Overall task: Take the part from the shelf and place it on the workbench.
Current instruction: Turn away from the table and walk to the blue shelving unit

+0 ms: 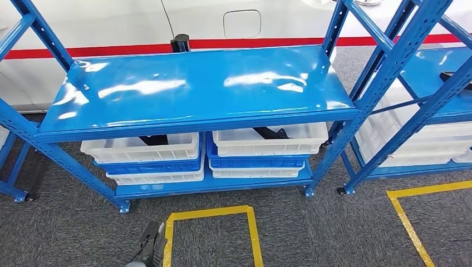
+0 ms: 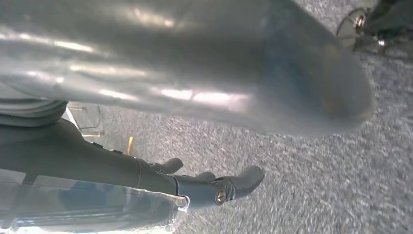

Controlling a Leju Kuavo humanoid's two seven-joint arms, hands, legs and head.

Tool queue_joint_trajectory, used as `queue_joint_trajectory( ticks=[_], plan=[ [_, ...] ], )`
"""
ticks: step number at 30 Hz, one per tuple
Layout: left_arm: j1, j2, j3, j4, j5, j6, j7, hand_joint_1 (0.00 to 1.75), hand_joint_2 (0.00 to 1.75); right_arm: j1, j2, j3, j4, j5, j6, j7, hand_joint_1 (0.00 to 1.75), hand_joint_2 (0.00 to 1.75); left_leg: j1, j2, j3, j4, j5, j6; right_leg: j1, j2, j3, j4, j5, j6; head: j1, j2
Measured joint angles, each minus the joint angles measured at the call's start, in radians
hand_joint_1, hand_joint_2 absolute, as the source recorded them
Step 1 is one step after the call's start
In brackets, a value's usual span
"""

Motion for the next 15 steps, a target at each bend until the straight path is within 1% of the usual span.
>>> queue_joint_trajectory(
  ticks=[1,2,3,4,5,6,7,8,9,10,11,12,13,14,15],
  plan=[
    [0.001,0.0,0.0,0.0,0.0,0.001,-0.002,0.0,0.0,0.0,0.0,0.0,0.0,0.0,0.0,0.0,0.0,0.0,0.001,0.001,0.008,-0.008,0.002,0.006,0.001,-0.002,0.0,0.006,-0.004,0.004,0.001,0.0],
    [0.001,0.0,0.0,-0.001,0.0,0.002,-0.003,0.0,0.0,0.0,0.0,0.0,0.0,0.001,0.0,0.0,0.0,0.0,0.003,0.002,0.018,-0.016,0.004,0.012,0.003,-0.004,-0.007,0.025,-0.013,0.006,0.002,0.0],
    [0.001,-0.001,0.001,-0.001,-0.001,0.003,-0.004,0.0,0.0,0.0,0.0,0.0,0.0,0.001,0.0,0.0,0.0,0.0,0.005,0.003,0.028,-0.024,0.005,0.019,0.004,-0.006,-0.028,0.067,-0.029,0.005,0.005,0.0],
    [0.001,-0.001,0.002,-0.001,-0.001,0.003,-0.004,0.0,0.0,0.0,0.0,0.0,0.0,0.002,0.0,0.0,0.0,0.0,0.003,0.005,0.033,-0.025,0.003,0.023,0.003,-0.008,-0.061,0.129,-0.05,0.002,0.007,0.0],
    [0.002,-0.002,0.003,-0.001,-0.001,0.003,-0.005,0.0,0.0,0.0,0.0,0.0,0.0,0.002,0.0,0.0,0.0,0.0,0.001,0.006,0.037,-0.025,-0.001,0.027,0.003,-0.008,-0.103,0.199,-0.07,0.001,0.009,0.0],
    [0.004,-0.003,0.004,-0.001,-0.001,0.003,-0.005,0.0,0.0,0.0,0.0,0.0,0.0,0.003,0.0,0.0,0.0,0.0,0.0,0.006,0.04,-0.025,-0.005,0.029,0.003,-0.008,-0.14,0.256,-0.082,0.002,0.01,0.0],
    [0.007,-0.004,0.005,-0.001,-0.001,0.003,-0.005,0.0,0.0,0.002,0.0,0.0,0.0,0.003,0.0,0.0,0.0,0.0,-0.002,0.005,0.045,-0.025,-0.01,0.03,0.003,-0.008,-0.161,0.276,-0.078,0.008,0.01,0.0],
    [0.009,-0.005,0.005,-0.001,-0.001,0.003,-0.005,0.0,0.0,0.003,0.0,0.0,0.001,0.004,0.0,0.0,0.0,0.0,-0.002,0.003,0.052,-0.025,-0.015,0.03,0.003,-0.008,-0.16,0.255,-0.056,0.016,0.011,0.0],
    [0.011,-0.006,0.006,-0.001,-0.001,0.003,-0.005,0.0,0.0,0.004,-0.001,0.0,0.001,0.006,0.001,0.001,0.0,0.0,-0.002,0.002,0.06,-0.025,-0.021,0.028,0.003,-0.009,-0.138,0.193,-0.021,0.024,0.012,0.0],
    [0.012,-0.007,0.006,-0.002,-0.001,0.004,-0.005,0.0,0.0,0.004,-0.002,0.0,0.001,0.007,0.001,0.001,0.0,0.0,-0.003,0.002,0.068,-0.025,-0.028,0.025,0.003,-0.012,-0.107,0.116,0.016,0.03,0.013,0.0],
    [0.013,-0.007,0.007,-0.003,0.0,0.005,-0.005,0.0,0.0,0.003,-0.002,0.0,0.001,0.01,0.002,0.003,0.0,0.0,-0.005,0.001,0.074,-0.024,-0.036,0.021,0.005,-0.014,-0.077,0.052,0.043,0.029,0.014,0.0],
    [0.013,-0.008,0.009,-0.004,0.0,0.007,-0.005,0.0,0.0,0.0,-0.003,0.0,0.001,0.012,0.002,0.004,0.0,0.0,-0.007,0.001,0.079,-0.024,-0.043,0.016,0.008,-0.016,-0.056,0.011,0.058,0.021,0.014,0.0],
    [0.013,-0.008,0.012,-0.006,0.0,0.008,-0.005,0.0,0.0,-0.002,-0.003,0.0,0.001,0.015,0.003,0.005,0.0,0.0,-0.008,0.001,0.081,-0.024,-0.048,0.011,0.011,-0.017,-0.047,-0.005,0.061,0.012,0.013,0.0],
    [0.013,-0.009,0.015,-0.009,0.0,0.008,-0.005,0.0,0.0,-0.004,-0.004,0.001,0.002,0.016,0.003,0.007,0.0,0.0,-0.009,0.001,0.083,-0.025,-0.053,0.006,0.014,-0.016,-0.043,-0.005,0.057,0.001,0.013,0.0],
    [0.013,-0.009,0.018,-0.012,0.0,0.008,-0.005,0.0,0.0,-0.005,-0.004,0.001,0.002,0.017,0.003,0.008,0.0,0.0,-0.008,0.001,0.086,-0.026,-0.057,0.001,0.011,-0.015,-0.041,-0.006,0.055,-0.007,0.012,0.0]
  ],
)
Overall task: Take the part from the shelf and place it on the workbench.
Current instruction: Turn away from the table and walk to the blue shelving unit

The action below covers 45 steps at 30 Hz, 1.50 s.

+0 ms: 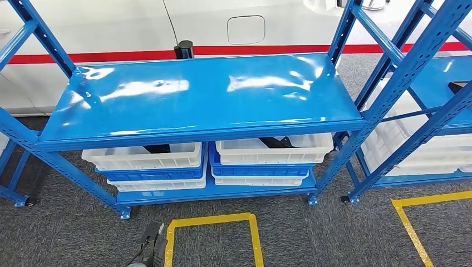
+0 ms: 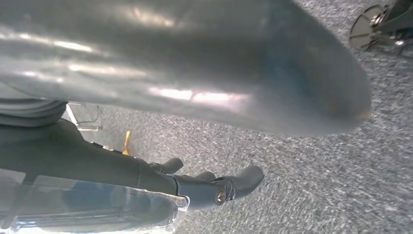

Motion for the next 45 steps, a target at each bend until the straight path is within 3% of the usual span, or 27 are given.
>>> queue_joint_trajectory(
  ticks=[2,3,6,7,8,10,12,15,17,19,21,22,23,24,26,28,31,33,36,37,38,39,41,43,45],
  plan=[
    [0.001,0.0,0.004,-0.008,0.0,0.0,-0.002,0.0,0.0,0.0,0.0,0.0,0.0,0.001,0.0,0.002,0.0,0.0,0.003,0.0,-0.006,0.025,-0.018,-0.011,-0.007,0.001,0.012,-0.006,-0.006,-0.015,-0.003,0.0],
    [0.003,0.0,0.005,-0.012,0.0,0.0,-0.002,0.0,0.0,0.0,0.0,0.0,0.0,0.001,0.0,0.002,0.0,0.0,0.006,0.0,-0.025,0.067,-0.038,-0.017,-0.013,0.001,0.02,-0.008,-0.009,-0.023,-0.006,0.0],
    [0.013,0.0,0.006,-0.017,-0.001,0.0,-0.003,0.0,0.0,0.0,-0.001,0.0,0.0,0.0,0.0,0.002,0.0,0.0,0.017,0.0,-0.146,0.263,-0.106,-0.032,-0.014,0.002,0.035,-0.009,-0.025,-0.036,-0.01,0.0],
    [0.018,0.0,0.006,-0.018,-0.001,0.0,-0.003,0.0,0.0,0.0,-0.001,0.0,0.0,0.0,0.0,0.002,0.0,0.0,0.02,0.0,-0.178,0.296,-0.103,-0.036,-0.014,0.004,0.041,-0.009,-0.031,-0.035,-0.011,0.0],
    [0.022,0.001,0.006,-0.02,-0.001,0.0,-0.003,0.0,0.0,0.002,-0.001,0.0,0.0,0.0,0.0,0.002,0.0,0.0,0.023,0.0,-0.189,0.288,-0.076,-0.038,-0.016,0.006,0.05,-0.009,-0.038,-0.032,-0.012,0.0],
    [0.025,0.002,0.006,-0.023,-0.001,0.0,-0.003,0.0,0.0,0.004,0.0,0.0,0.0,0.0,0.0,0.002,0.0,0.0,0.027,0.0,-0.158,0.172,0.02,-0.038,-0.019,0.009,0.069,-0.009,-0.054,-0.022,-0.013,0.0],
    [0.025,0.002,0.006,-0.026,-0.002,0.0,-0.002,0.0,0.0,0.002,0.0,0.0,0.0,0.0,0.0,0.002,0.0,0.0,0.024,0.0,-0.11,0.057,0.072,-0.033,-0.017,0.011,0.082,-0.01,-0.072,-0.008,-0.015,0.0],
    [0.024,0.002,0.006,-0.031,-0.002,0.0,-0.002,0.0,0.0,-0.001,0.0,0.0,0.0,-0.001,-0.001,0.002,0.0,0.0,0.017,-0.004,-0.087,0.022,0.06,-0.01,-0.013,0.012,0.106,-0.015,-0.077,0.017,-0.015,0.0],
    [0.024,0.002,0.006,-0.034,-0.002,0.0,-0.003,0.0,0.0,-0.001,0.0,0.0,0.0,-0.001,-0.001,0.002,0.0,0.0,0.017,-0.005,-0.064,0.014,0.057,0.008,-0.014,0.01,0.108,0.008,-0.085,0.026,-0.014,0.0],
    [0.024,0.002,0.007,-0.036,-0.002,0.001,-0.003,0.0,0.0,-0.003,0.001,0.0,0.0,-0.001,-0.001,0.001,0.0,0.0,0.016,-0.004,-0.044,0.01,0.05,0.022,-0.014,0.007,0.054,0.101,-0.116,0.02,-0.01,0.0],
    [0.025,0.002,0.007,-0.037,-0.002,0.0,-0.003,0.0,0.0,-0.004,0.001,0.0,0.0,0.0,-0.001,0.001,0.0,0.0,0.011,-0.003,-0.034,0.009,0.038,0.029,-0.012,0.007,-0.036,0.23,-0.155,0.014,-0.007,0.0],
    [0.027,0.002,0.007,-0.038,-0.002,0.0,-0.003,0.0,0.0,-0.002,0.0,0.0,0.0,0.0,-0.001,0.001,0.0,0.0,0.009,-0.004,-0.027,0.009,0.031,0.031,-0.01,0.007,-0.071,0.265,-0.164,0.014,-0.006,0.0],
    [0.03,0.001,0.007,-0.039,-0.002,0.0,-0.002,0.0,0.0,0.0,0.0,0.0,0.0,0.0,-0.001,0.001,0.0,0.0,0.007,-0.006,-0.018,0.009,0.023,0.032,-0.009,0.007,-0.089,0.267,-0.159,0.019,-0.006,0.0],
    [0.034,0.001,0.007,-0.043,-0.003,0.0,-0.002,0.0,0.0,0.003,0.0,0.0,0.0,0.001,-0.001,0.0,0.0,0.0,0.005,-0.007,-0.007,0.009,0.014,0.031,-0.008,0.007,-0.09,0.23,-0.134,0.024,-0.005,0.0],
    [0.038,0.0,0.007,-0.052,-0.004,0.002,-0.002,0.0,0.0,0.006,-0.002,0.0,0.001,0.003,-0.001,-0.001,0.0,0.0,0.003,-0.008,0.02,0.009,-0.006,0.027,-0.004,0.004,-0.059,0.1,-0.05,0.03,-0.004,0.0],
    [0.042,-0.001,0.007,-0.063,-0.007,0.006,-0.001,0.0,0.0,0.005,-0.003,0.001,0.002,0.004,-0.001,-0.004,0.0,0.0,0.001,-0.007,0.036,0.006,-0.024,0.018,0.004,-0.004,-0.034,0.023,-0.006,0.014,-0.003,0.0],
    [0.05,-0.004,0.007,-0.087,-0.014,0.012,0.001,0.0,0.0,0.005,-0.004,0.001,0.002,0.002,-0.002,-0.006,0.0,0.0,-0.001,-0.006,0.052,0.015,-0.032,0.001,0.004,-0.004,-0.012,0.008,-0.002,-0.017,-0.002,0.0],
    [0.052,-0.006,0.007,-0.103,-0.019,0.013,0.004,0.0,0.0,0.006,-0.004,0.001,0.002,0.001,-0.003,-0.008,0.0,0.0,0.0,-0.005,0.038,0.064,-0.045,-0.009,-0.006,-0.003,0.013,0.0,-0.005,-0.03,-0.004,0.0],
    [0.058,-0.006,0.007,-0.122,-0.022,0.014,0.01,0.0,0.0,0.004,-0.004,0.0,0.002,0.001,-0.005,-0.009,0.0,0.0,0.01,-0.004,-0.073,0.227,-0.11,-0.025,-0.01,-0.001,0.033,-0.003,-0.019,-0.041,-0.008,0.0],
    [0.063,-0.006,0.007,-0.127,-0.022,0.013,0.012,0.0,0.0,0.004,-0.004,0.0,0.002,0.001,-0.005,-0.009,0.0,0.0,0.014,-0.003,-0.112,0.266,-0.123,-0.029,-0.01,0.0,0.038,-0.003,-0.026,-0.041,-0.009,0.0],
    [0.068,-0.006,0.007,-0.132,-0.023,0.013,0.013,0.0,0.0,0.005,-0.004,0.0,0.002,0.001,-0.006,-0.009,0.0,0.0,0.017,-0.002,-0.137,0.276,-0.118,-0.033,-0.011,0.001,0.045,-0.003,-0.032,-0.039,-0.009,0.0],
    [0.073,-0.006,0.007,-0.139,-0.024,0.014,0.013,0.0,0.0,0.007,-0.004,0.0,0.002,0.001,-0.006,-0.009,0.0,0.0,0.02,-0.001,-0.144,0.252,-0.086,-0.035,-0.012,0.003,0.055,-0.003,-0.04,-0.036,-0.009,0.0],
    [0.079,-0.006,0.007,-0.152,-0.027,0.014,0.016,0.0,0.0,0.008,-0.003,0.0,0.002,0.001,-0.007,-0.009,0.0,0.0,0.024,0.0,-0.12,0.138,0.015,-0.036,-0.014,0.004,0.075,-0.003,-0.055,-0.027,-0.01,0.0],
    [0.083,-0.004,0.007,-0.163,-0.029,0.015,0.02,0.0,0.0,0.005,-0.003,0.0,0.003,0.002,-0.007,-0.01,0.0,0.0,0.021,0.002,-0.096,0.058,0.034,-0.03,-0.012,0.006,0.086,-0.004,-0.07,-0.013,-0.011,0.0],
    [0.091,-0.004,0.007,-0.176,-0.03,0.015,0.023,0.0,0.0,0.003,-0.003,0.0,0.003,0.004,-0.007,-0.012,0.0,0.0,0.015,0.001,-0.089,0.043,0.013,-0.012,-0.008,0.007,0.096,0.003,-0.075,0.005,-0.012,0.0]
  ],
)
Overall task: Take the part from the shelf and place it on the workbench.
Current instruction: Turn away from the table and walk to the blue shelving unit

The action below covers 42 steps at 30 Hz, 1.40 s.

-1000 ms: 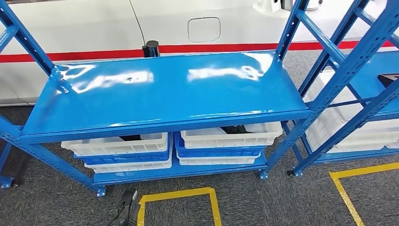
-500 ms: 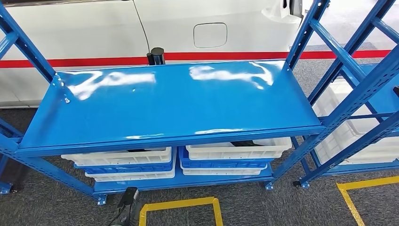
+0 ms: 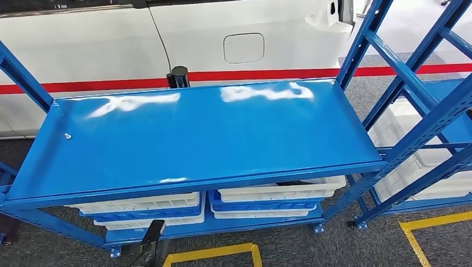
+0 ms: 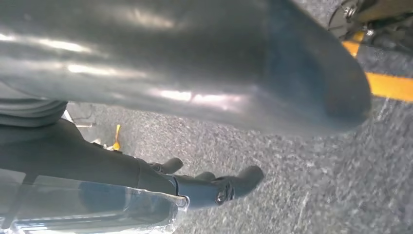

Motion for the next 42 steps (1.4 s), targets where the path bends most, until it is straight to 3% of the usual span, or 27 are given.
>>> queue_joint_trajectory(
  ticks=[2,3,4,6,8,9,11,13,14,15,18,24,31,33,35,37,38,40,41,42],
  plan=[
    [0.007,0.0,0.0,-0.013,0.0,0.0,0.0,0.0,0.0,0.0,0.0,0.0,0.0,0.002,0.0,-0.003,0.0,0.0,0.001,-0.001,0.019,-0.007,0.023,0.02,-0.001,-0.002,0.005,0.019,-0.007,0.012,0.001,0.0],
    [0.007,0.0,0.0,-0.017,0.0,0.0,0.0,0.0,0.0,0.0,0.001,0.0,0.0,0.002,0.0,-0.004,0.0,0.0,0.002,0.0,0.028,-0.009,0.029,0.027,-0.001,-0.002,-0.006,0.044,-0.018,0.013,0.003,0.0],
    [0.007,0.0,0.001,-0.022,0.0,0.001,0.0,0.0,0.0,-0.002,0.001,0.0,0.0,0.003,0.0,-0.004,0.0,0.0,0.002,0.0,0.037,-0.01,0.03,0.031,-0.002,-0.003,-0.031,0.087,-0.035,0.01,0.005,0.0],
    [0.007,0.0,0.001,-0.029,0.0,0.002,0.0,0.0,0.0,-0.004,0.0,0.0,0.0,0.003,0.0,-0.004,0.0,0.0,-0.001,0.0,0.04,-0.011,0.026,0.037,0.0,-0.004,-0.11,0.213,-0.081,0.001,0.008,0.0],
    [0.011,0.0,0.001,-0.033,0.0,0.002,0.0,0.0,0.0,-0.002,-0.001,0.0,0.0,0.003,0.0,-0.005,0.0,0.0,-0.004,-0.004,0.044,-0.011,0.019,0.04,0.001,-0.004,-0.178,0.286,-0.101,0.004,0.009,0.0],
    [0.013,0.0,0.001,-0.035,0.0,0.003,0.0,0.0,0.0,0.0,-0.001,0.0,0.0,0.003,0.0,-0.005,0.0,0.0,-0.005,-0.006,0.049,-0.011,0.015,0.04,0.002,-0.004,-0.187,0.272,-0.087,0.009,0.01,0.0],
    [0.016,-0.001,0.001,-0.039,-0.001,0.005,0.0,0.0,0.0,0.002,-0.002,0.0,0.0,0.003,0.0,-0.005,0.0,0.0,-0.006,-0.01,0.06,-0.011,0.005,0.037,0.005,-0.005,-0.161,0.152,-0.011,0.021,0.011,0.0],
    [0.017,-0.002,0.001,-0.043,-0.002,0.007,0.0,0.0,0.0,0.001,-0.004,0.0,0.0,0.003,0.0,-0.005,0.0,0.0,-0.008,-0.01,0.07,-0.011,-0.006,0.029,0.013,-0.008,-0.131,0.047,0.043,0.01,0.013,0.0],
    [0.017,-0.003,0.001,-0.044,-0.003,0.007,0.0,0.0,0.0,0.0,-0.005,0.0,0.0,0.003,-0.001,-0.005,0.0,0.0,-0.009,-0.01,0.074,-0.012,-0.007,0.023,0.017,-0.01,-0.123,0.022,0.054,-0.001,0.013,0.0],
    [0.018,-0.004,0.001,-0.046,-0.004,0.008,0.0,0.0,0.0,-0.001,-0.006,0.0,0.001,0.004,-0.003,-0.005,0.0,0.0,-0.011,-0.009,0.074,-0.013,-0.01,0.024,0.017,-0.009,-0.12,0.017,0.061,-0.006,0.014,0.0],
    [0.018,-0.004,0.001,-0.048,-0.005,0.013,-0.001,0.0,0.0,0.0,-0.006,0.0,0.001,0.009,-0.01,-0.005,0.0,0.0,-0.014,-0.002,0.07,-0.023,-0.009,0.045,0.016,-0.007,-0.104,0.004,0.089,0.0,0.011,0.0],
    [0.018,-0.003,0.001,-0.055,-0.006,0.016,-0.001,0.0,0.0,-0.004,-0.004,0.0,0.001,0.018,-0.011,0.002,0.0,0.0,-0.014,-0.001,0.08,-0.034,-0.012,0.043,0.015,-0.006,-0.101,0.002,0.082,-0.01,0.008,0.0],
    [0.02,0.001,0.001,-0.065,-0.004,0.01,0.001,0.0,0.0,-0.005,-0.003,0.0,0.001,0.021,-0.012,0.005,0.0,0.0,-0.012,-0.002,0.089,-0.05,-0.003,0.042,0.015,-0.009,-0.098,0.001,0.082,-0.006,0.009,0.0],
    [0.02,0.003,0.001,-0.067,-0.003,0.009,0.001,0.0,0.0,-0.007,-0.004,0.0,0.0,0.023,-0.012,0.006,0.0,0.0,-0.005,-0.004,0.103,-0.069,0.011,0.041,0.015,-0.009,-0.119,0.048,0.057,-0.006,0.012,0.0],
    [0.022,0.004,0.001,-0.068,-0.003,0.009,0.002,0.0,0.0,-0.008,-0.006,0.0,0.0,0.024,-0.012,0.006,0.0,0.0,-0.002,-0.008,0.107,-0.074,0.016,0.042,0.01,-0.009,-0.175,0.166,0.006,-0.007,0.016,0.0],
    [0.027,0.004,0.001,-0.068,-0.002,0.009,0.002,0.0,0.0,-0.007,-0.007,0.0,0.0,0.024,-0.012,0.006,0.0,0.0,0.0,-0.016,0.107,-0.074,0.014,0.039,0.001,-0.009,-0.224,0.266,-0.024,0.004,0.016,0.0],
    [0.029,0.004,0.001,-0.068,-0.002,0.008,0.002,0.0,0.0,-0.007,-0.007,0.0,0.0,0.024,-0.012,0.006,0.0,0.0,0.002,-0.021,0.109,-0.073,0.012,0.036,-0.004,-0.009,-0.225,0.268,-0.018,0.014,0.017,0.0],
    [0.031,0.004,0.001,-0.068,-0.001,0.008,0.002,0.0,0.0,-0.007,-0.009,0.0,0.0,0.024,-0.012,0.006,0.0,0.0,0.008,-0.032,0.116,-0.069,0.003,0.023,-0.016,-0.007,-0.167,0.151,0.036,0.043,0.017,0.0],
    [0.03,0.005,0.001,-0.068,0.0,0.007,0.002,0.0,0.0,-0.007,-0.009,0.001,0.0,0.025,-0.011,0.006,0.0,0.0,0.01,-0.037,0.115,-0.065,-0.003,0.013,-0.019,0.0,-0.131,0.084,0.058,0.052,0.02,0.0],
    [0.03,0.006,0.001,-0.068,0.002,0.007,0.002,0.0,0.0,-0.008,-0.009,0.001,0.0,0.026,-0.011,0.007,0.0,0.0,0.01,-0.043,0.113,-0.06,-0.009,0.004,-0.02,0.006,-0.105,0.034,0.071,0.052,0.022,0.0]
  ],
)
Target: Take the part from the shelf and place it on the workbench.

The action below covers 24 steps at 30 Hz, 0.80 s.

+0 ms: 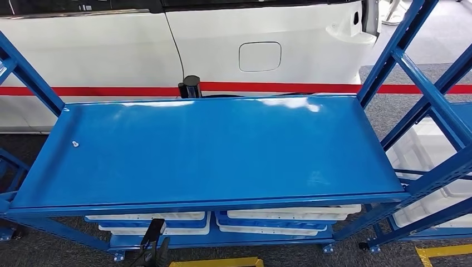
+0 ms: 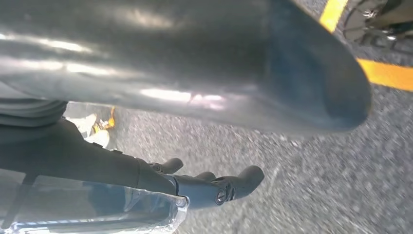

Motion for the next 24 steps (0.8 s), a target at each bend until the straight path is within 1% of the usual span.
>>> queue_joint_trajectory(
  ticks=[1,2,3,4,5,6,7,8,9,10,11,12,13,14,15,16,17,18,21,22,24],
  plan=[
    [0.0,0.001,0.0,0.0,0.002,0.0,0.0,0.0,0.0,-0.001,0.0,0.0,0.0,0.002,0.0,0.0,0.0,0.0,-0.001,-0.004,-0.003,0.003,-0.004,-0.007,0.001,0.005,0.013,-0.024,0.002,-0.006,0.001,0.0],
    [0.0,0.002,0.0,0.0,0.005,0.0,-0.001,0.0,0.0,-0.002,0.0,0.0,0.0,0.003,0.001,0.001,0.0,0.0,-0.002,-0.007,-0.006,0.003,-0.006,-0.012,0.004,0.007,0.015,-0.024,-0.005,-0.017,0.001,0.0],
    [0.0,0.002,0.0,0.0,0.008,0.0,-0.001,0.0,0.0,-0.004,0.0,0.0,0.0,0.005,0.001,0.002,0.0,0.0,0.0,-0.01,-0.005,0.002,-0.008,-0.016,0.005,0.003,0.015,-0.024,-0.006,-0.028,-0.001,0.0],
    [0.0,0.003,-0.001,-0.001,0.009,0.0,-0.002,0.0,0.0,-0.004,0.0,0.0,0.0,0.006,0.001,0.002,0.0,0.0,0.002,-0.009,-0.004,0.003,-0.011,-0.02,0.004,-0.001,0.016,-0.024,-0.008,-0.037,-0.003,0.0],
    [0.0,0.004,-0.001,-0.001,0.011,0.0,-0.002,0.0,0.0,-0.004,0.0,0.0,0.0,0.007,0.001,0.003,0.0,0.0,0.004,-0.001,-0.009,0.016,-0.02,-0.023,0.004,-0.006,0.019,-0.024,-0.011,-0.046,-0.005,0.0],
    [-0.001,0.004,-0.001,-0.001,0.012,0.0,-0.002,0.0,0.0,-0.004,0.0,0.0,0.0,0.007,0.001,0.003,0.0,0.0,0.004,0.01,-0.023,0.047,-0.037,-0.027,0.003,-0.011,0.022,-0.025,-0.013,-0.054,-0.007,0.0],
    [-0.002,0.005,-0.001,-0.001,0.013,0.0,-0.002,0.0,0.0,-0.004,0.0,0.0,0.0,0.007,0.001,0.004,0.0,0.0,0.005,0.023,-0.051,0.103,-0.063,-0.029,0.004,-0.017,0.025,-0.026,-0.016,-0.062,-0.009,0.0],
    [-0.002,0.005,-0.001,-0.001,0.013,0.0,-0.002,0.0,0.0,-0.004,-0.001,0.0,0.0,0.007,0.001,0.004,0.0,0.0,0.004,0.033,-0.091,0.172,-0.092,-0.03,0.007,-0.022,0.027,-0.026,-0.019,-0.068,-0.011,0.0],
    [-0.001,0.005,-0.001,-0.001,0.014,0.0,-0.002,0.0,0.0,-0.004,-0.001,0.0,0.0,0.007,0.001,0.004,0.0,0.0,0.004,0.037,-0.134,0.242,-0.116,-0.03,0.011,-0.028,0.028,-0.026,-0.022,-0.073,-0.012,0.0],
    [0.001,0.006,-0.002,-0.001,0.014,0.0,-0.002,0.0,0.0,-0.003,-0.001,0.0,0.0,0.007,0.001,0.004,0.0,0.0,0.004,0.039,-0.171,0.293,-0.126,-0.029,0.015,-0.034,0.031,-0.026,-0.025,-0.076,-0.012,0.0],
    [0.003,0.006,-0.002,-0.001,0.014,0.0,-0.002,0.0,0.0,-0.003,-0.002,0.0,0.0,0.007,0.001,0.004,0.0,0.0,0.003,0.04,-0.189,0.306,-0.113,-0.026,0.018,-0.04,0.034,-0.026,-0.027,-0.08,-0.013,0.0],
    [0.005,0.007,-0.002,-0.001,0.015,0.0,-0.002,0.0,0.0,-0.004,-0.002,0.0,0.0,0.007,0.001,0.004,0.0,0.0,0.002,0.042,-0.188,0.282,-0.081,-0.02,0.021,-0.046,0.039,-0.026,-0.03,-0.083,-0.013,0.0],
    [0.005,0.008,-0.002,-0.001,0.015,0.0,-0.002,0.0,0.0,-0.004,-0.001,0.0,0.0,0.007,0.001,0.004,0.0,0.0,-0.001,0.047,-0.169,0.226,-0.037,-0.012,0.024,-0.051,0.044,-0.026,-0.033,-0.085,-0.013,0.0],
    [0.004,0.009,-0.002,-0.001,0.015,0.0,-0.002,0.0,0.0,-0.004,0.0,0.0,0.0,0.007,0.001,0.004,0.0,0.0,-0.005,0.062,-0.142,0.159,0.003,-0.001,0.026,-0.056,0.049,-0.026,-0.036,-0.085,-0.014,0.0],
    [0.002,0.01,-0.002,-0.001,0.015,0.001,-0.002,0.0,0.0,-0.005,0.001,0.0,0.0,0.008,0.001,0.004,0.0,0.0,-0.011,0.076,-0.118,0.101,0.029,0.006,0.031,-0.06,0.053,-0.026,-0.04,-0.083,-0.014,0.0],
    [0.0,0.01,-0.002,-0.001,0.016,0.001,-0.002,0.0,0.0,-0.005,0.001,0.0,0.0,0.008,0.001,0.004,0.0,0.0,-0.016,0.087,-0.103,0.065,0.041,0.011,0.034,-0.065,0.054,-0.025,-0.043,-0.079,-0.013,0.0],
    [-0.002,0.011,-0.002,-0.001,0.017,0.001,-0.002,0.0,0.0,-0.005,0.002,0.0,0.0,0.009,0.001,0.004,0.0,0.0,-0.021,0.093,-0.097,0.048,0.043,0.012,0.036,-0.07,0.056,-0.026,-0.045,-0.075,-0.013,0.0],
    [-0.002,0.011,-0.002,-0.001,0.018,0.001,-0.003,0.0,0.0,-0.005,0.002,0.0,0.0,0.009,0.001,0.004,0.0,0.0,-0.023,0.088,-0.093,0.042,0.045,0.008,0.039,-0.076,0.055,-0.027,-0.048,-0.073,-0.013,0.0],
    [-0.002,0.012,-0.002,-0.001,0.023,0.004,-0.003,0.0,0.0,-0.006,0.001,0.0,0.0,0.009,0.0,0.002,0.0,0.0,-0.023,0.077,-0.083,0.032,0.054,-0.004,0.039,-0.085,0.057,-0.035,-0.05,-0.082,-0.01,0.0],
    [-0.001,0.013,-0.002,-0.001,0.025,0.006,-0.004,0.0,0.0,-0.007,0.001,0.0,0.0,0.009,0.0,0.001,0.0,0.0,-0.024,0.076,-0.083,0.031,0.053,-0.004,0.038,-0.086,0.058,-0.038,-0.049,-0.084,-0.009,0.0],
    [-0.001,0.013,-0.002,-0.001,0.026,0.009,-0.004,0.0,0.0,-0.008,0.001,0.0,0.0,0.008,-0.002,0.001,0.0,0.0,-0.026,0.075,-0.083,0.031,0.052,-0.002,0.037,-0.086,0.061,-0.041,-0.049,-0.083,-0.009,0.0]
  ],
)
